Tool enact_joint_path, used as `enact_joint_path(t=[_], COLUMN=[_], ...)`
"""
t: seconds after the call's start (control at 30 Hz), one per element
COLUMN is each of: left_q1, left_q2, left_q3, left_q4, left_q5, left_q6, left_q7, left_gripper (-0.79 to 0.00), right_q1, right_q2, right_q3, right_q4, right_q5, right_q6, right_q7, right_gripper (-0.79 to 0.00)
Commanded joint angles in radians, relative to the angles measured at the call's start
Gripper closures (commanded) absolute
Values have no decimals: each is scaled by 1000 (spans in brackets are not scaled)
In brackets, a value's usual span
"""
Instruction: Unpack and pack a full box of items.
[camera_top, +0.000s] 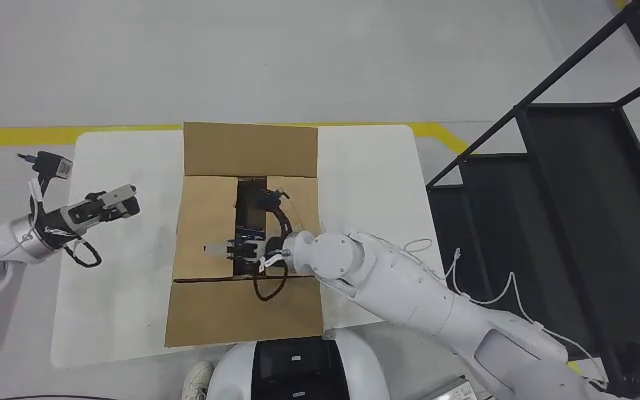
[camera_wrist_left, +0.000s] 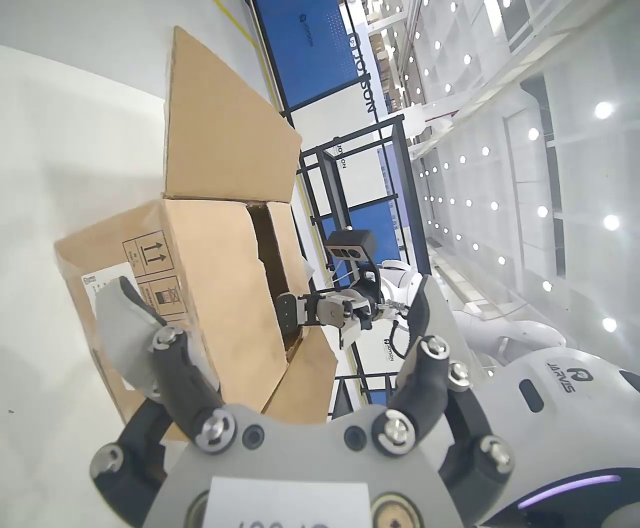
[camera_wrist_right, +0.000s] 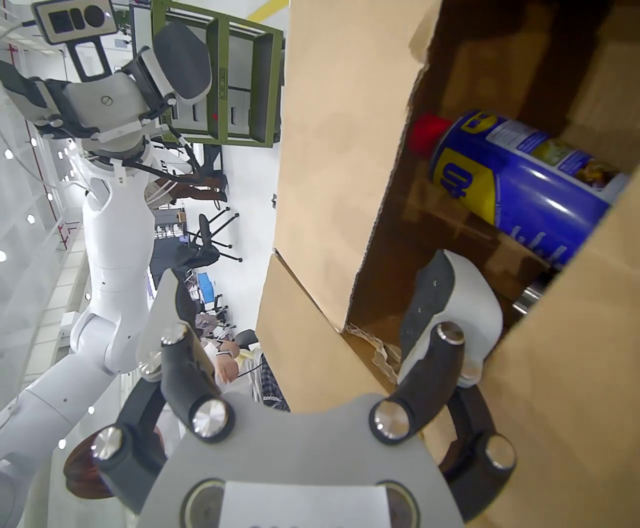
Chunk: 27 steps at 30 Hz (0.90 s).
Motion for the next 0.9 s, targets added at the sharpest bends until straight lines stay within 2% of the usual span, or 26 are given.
enact_joint_path(t=[0.0,0.17,0.4,0.63,0.87], left_q1=[14,35,40,82,117], left_q2=[1,-1,-7,-10,-16], left_q3=[-16,-45,-85,-167,-206], left_q4=[-6,-23,-58,-101,-104], left_q5=[3,-35,-127,-262,-342], left_q6=[3,10,33,47,83], left_q7=[2,21,36,35,-17], left_gripper=[-785,-785,-785,-785,-785], right_q1=[18,44,78,180,254], right_q2=[-19,-48,-90,-203,-331], right_q3=[-24,-37,-58,-165,-268], right_q4=[20,35,30,188,376], right_q5=[27,101,55,79,28], right_q6=[-12,-145,-344,-462,-447], right_q7=[28,106,45,-6,-37], right_gripper=[-785,-785,-785,-785,-785])
